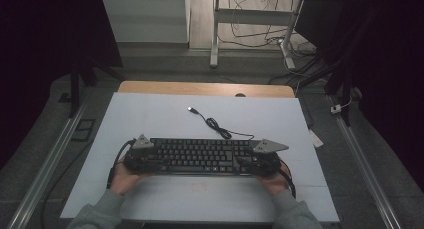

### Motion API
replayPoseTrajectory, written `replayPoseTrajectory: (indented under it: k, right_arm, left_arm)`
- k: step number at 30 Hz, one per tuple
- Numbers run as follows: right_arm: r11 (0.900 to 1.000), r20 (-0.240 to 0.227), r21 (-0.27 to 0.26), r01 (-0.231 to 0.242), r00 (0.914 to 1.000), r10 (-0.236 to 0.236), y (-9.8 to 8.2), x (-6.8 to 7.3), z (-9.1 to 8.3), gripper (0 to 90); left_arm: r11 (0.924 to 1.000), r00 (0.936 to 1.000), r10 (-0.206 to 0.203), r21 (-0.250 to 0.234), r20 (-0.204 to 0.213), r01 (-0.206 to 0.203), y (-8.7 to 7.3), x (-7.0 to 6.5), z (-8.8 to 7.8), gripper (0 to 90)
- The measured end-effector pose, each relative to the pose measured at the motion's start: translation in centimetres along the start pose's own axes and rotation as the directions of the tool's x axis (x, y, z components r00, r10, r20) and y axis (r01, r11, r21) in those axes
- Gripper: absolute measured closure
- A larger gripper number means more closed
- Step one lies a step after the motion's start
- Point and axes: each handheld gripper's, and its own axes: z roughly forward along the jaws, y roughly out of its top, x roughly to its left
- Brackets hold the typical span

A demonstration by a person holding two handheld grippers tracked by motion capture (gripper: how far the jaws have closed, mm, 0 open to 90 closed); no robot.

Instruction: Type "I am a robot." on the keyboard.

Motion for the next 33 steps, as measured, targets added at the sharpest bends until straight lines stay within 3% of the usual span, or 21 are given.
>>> replayPoseTrajectory:
  k: [12, 20, 24, 33]
  right_arm:
    - [0.999, 0.045, 0.03, 0.012, 0.9989, -0.013, -3.0, -0.5, -3.6, 47.3]
    - [0.999, 0.086, 0.011, -0.035, 0.9957, 0.034, -5.3, -1.4, -7.2, 47.1]
    - [0.999, 0.093, 0.006, -0.052, 0.9944, 0.051, -6.0, -1.8, -7.7, 47.0]
    - [0.999, 0.082, 0.035, -0.018, 0.9965, 0.015, -6.0, -1.6, -7.3, 47.0]
  left_arm:
    - [1.0, 0.9999, 0.003, -0.007, 0.015, -0.003, -1.9, -0.8, -1.6, 35.4]
    - [1.0, 0.9995, 0.005, -0.004, 0.032, -0.005, -3.7, -1.5, -2.8, 35.3]
    - [1.0, 0.9995, 0.007, -0.006, 0.031, -0.007, -4.1, -1.7, -3.0, 35.3]
    - [0.9999, 0.9996, 0.012, -0.011, 0.027, -0.011, -3.6, -1.4, -2.8, 35.2]
